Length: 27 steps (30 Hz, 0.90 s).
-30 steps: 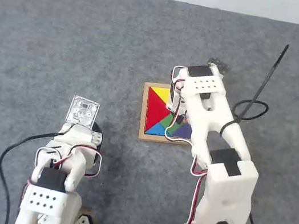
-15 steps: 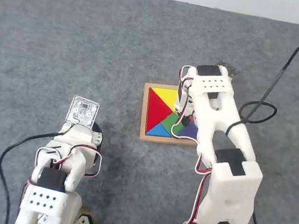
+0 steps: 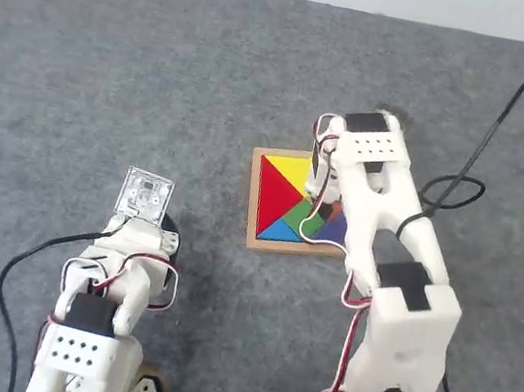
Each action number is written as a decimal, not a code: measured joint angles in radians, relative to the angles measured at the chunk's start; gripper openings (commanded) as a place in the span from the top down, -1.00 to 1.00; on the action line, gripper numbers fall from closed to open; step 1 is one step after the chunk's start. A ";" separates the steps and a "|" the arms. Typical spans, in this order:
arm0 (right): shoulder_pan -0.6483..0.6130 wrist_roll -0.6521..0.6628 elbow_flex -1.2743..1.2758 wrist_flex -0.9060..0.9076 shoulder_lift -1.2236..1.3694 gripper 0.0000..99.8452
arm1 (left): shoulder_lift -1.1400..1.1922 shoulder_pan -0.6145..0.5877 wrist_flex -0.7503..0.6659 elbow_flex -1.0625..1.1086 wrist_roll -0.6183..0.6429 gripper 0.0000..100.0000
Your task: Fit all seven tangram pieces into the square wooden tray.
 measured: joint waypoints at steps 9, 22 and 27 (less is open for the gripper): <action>0.003 0.023 0.176 -0.149 -0.080 0.56 | 0.000 0.000 0.000 0.000 0.000 0.97; 0.031 0.023 0.235 -0.229 -0.080 0.56 | 0.000 0.000 0.000 0.000 0.000 0.97; 0.035 0.023 0.241 -0.224 -0.193 0.55 | 0.000 0.000 0.000 0.000 0.000 0.97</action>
